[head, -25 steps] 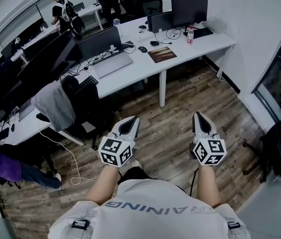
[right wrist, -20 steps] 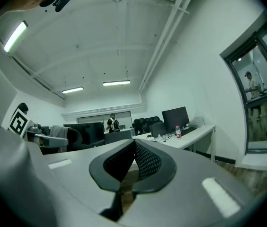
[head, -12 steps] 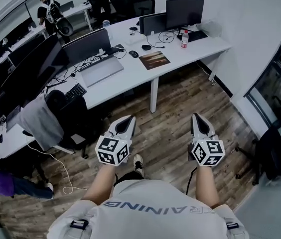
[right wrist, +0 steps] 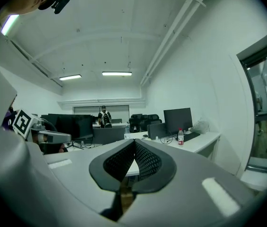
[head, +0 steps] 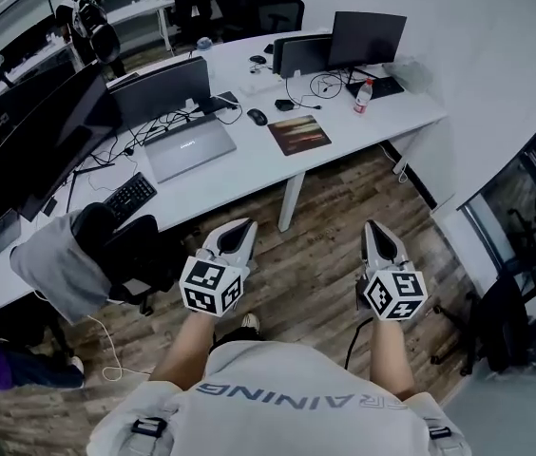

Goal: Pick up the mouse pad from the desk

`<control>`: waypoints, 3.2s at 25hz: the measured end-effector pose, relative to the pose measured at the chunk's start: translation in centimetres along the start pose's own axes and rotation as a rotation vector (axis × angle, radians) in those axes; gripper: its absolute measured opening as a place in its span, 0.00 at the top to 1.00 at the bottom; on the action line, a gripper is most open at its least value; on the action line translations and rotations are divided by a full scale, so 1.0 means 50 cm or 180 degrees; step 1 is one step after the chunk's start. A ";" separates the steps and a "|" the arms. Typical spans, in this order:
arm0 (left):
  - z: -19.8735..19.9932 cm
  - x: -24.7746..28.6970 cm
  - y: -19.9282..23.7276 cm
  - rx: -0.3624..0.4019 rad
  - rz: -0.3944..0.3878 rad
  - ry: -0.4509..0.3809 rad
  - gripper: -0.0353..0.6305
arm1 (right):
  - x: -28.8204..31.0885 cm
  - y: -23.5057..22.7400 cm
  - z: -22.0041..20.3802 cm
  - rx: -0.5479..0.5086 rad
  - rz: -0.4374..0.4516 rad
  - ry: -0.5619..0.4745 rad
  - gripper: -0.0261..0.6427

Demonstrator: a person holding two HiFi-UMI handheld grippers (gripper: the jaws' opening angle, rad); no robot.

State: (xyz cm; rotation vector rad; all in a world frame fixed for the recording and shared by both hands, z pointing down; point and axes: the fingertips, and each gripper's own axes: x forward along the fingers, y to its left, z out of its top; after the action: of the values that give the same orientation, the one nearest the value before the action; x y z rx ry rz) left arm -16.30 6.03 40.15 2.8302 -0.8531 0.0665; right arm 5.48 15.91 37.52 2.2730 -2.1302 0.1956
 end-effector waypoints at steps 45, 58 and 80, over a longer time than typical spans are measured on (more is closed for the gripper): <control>0.032 0.660 0.170 -0.0099 0.1020 0.0251 0.95 | 0.681 -0.517 -0.038 0.0191 0.0779 0.0465 0.94; 0.025 0.678 0.285 -0.0211 0.0990 0.0320 0.95 | 0.785 -0.455 -0.054 0.0152 0.0788 0.0643 0.94; 0.024 0.705 0.412 -0.0246 0.0847 0.0392 0.95 | 0.918 -0.356 -0.080 0.0001 0.0807 0.0881 0.91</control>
State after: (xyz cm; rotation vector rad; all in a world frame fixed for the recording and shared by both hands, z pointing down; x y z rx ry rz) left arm 1.73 -30.20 45.71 2.5939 -1.1698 0.2359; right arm 25.68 -28.01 47.57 1.8394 -2.2546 0.4833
